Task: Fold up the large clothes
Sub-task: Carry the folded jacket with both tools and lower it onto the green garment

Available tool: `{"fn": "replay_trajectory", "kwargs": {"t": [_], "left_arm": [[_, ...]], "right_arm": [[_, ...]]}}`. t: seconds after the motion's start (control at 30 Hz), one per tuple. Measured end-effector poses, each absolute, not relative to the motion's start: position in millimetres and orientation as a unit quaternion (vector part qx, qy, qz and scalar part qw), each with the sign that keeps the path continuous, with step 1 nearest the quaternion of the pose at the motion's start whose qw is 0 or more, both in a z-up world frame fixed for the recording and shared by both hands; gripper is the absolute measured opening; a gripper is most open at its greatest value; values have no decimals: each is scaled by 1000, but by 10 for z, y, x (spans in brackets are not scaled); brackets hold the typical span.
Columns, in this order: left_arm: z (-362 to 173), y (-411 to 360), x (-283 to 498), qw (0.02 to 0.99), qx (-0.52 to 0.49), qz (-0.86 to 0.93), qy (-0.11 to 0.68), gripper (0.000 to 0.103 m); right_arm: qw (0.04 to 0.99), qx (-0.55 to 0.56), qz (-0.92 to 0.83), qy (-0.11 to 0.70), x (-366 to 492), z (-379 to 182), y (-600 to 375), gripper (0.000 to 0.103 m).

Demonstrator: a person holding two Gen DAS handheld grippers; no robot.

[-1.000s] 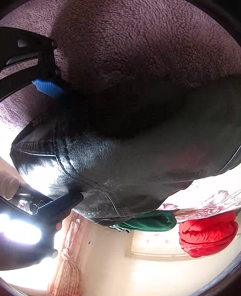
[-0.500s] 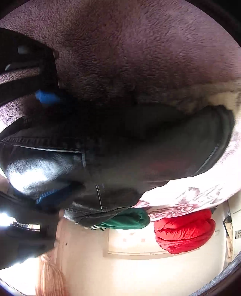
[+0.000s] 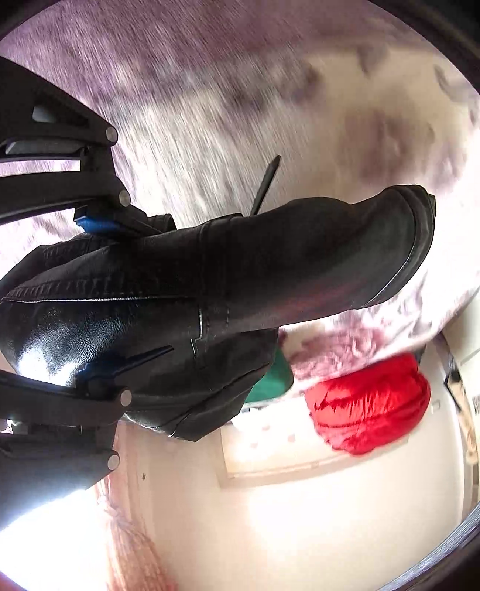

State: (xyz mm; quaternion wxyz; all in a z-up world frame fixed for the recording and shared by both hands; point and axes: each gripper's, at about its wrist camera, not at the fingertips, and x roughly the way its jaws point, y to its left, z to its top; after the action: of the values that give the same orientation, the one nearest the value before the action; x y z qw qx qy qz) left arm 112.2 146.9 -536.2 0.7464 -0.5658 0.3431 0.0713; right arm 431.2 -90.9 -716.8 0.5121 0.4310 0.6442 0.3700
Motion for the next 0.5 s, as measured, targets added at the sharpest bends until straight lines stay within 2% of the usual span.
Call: {"fn": "replay_trajectory", "kwargs": {"t": [0.33, 0.5], "left_arm": [[-4774, 1113, 2541, 778, -552, 5, 300, 49], [-4723, 874, 3453, 781, -563, -17, 269, 49]], "right_arm": [[563, 425, 376, 601, 5942, -6169, -1375, 44], [583, 410, 378, 591, 7038, -5904, -1524, 44]]}}
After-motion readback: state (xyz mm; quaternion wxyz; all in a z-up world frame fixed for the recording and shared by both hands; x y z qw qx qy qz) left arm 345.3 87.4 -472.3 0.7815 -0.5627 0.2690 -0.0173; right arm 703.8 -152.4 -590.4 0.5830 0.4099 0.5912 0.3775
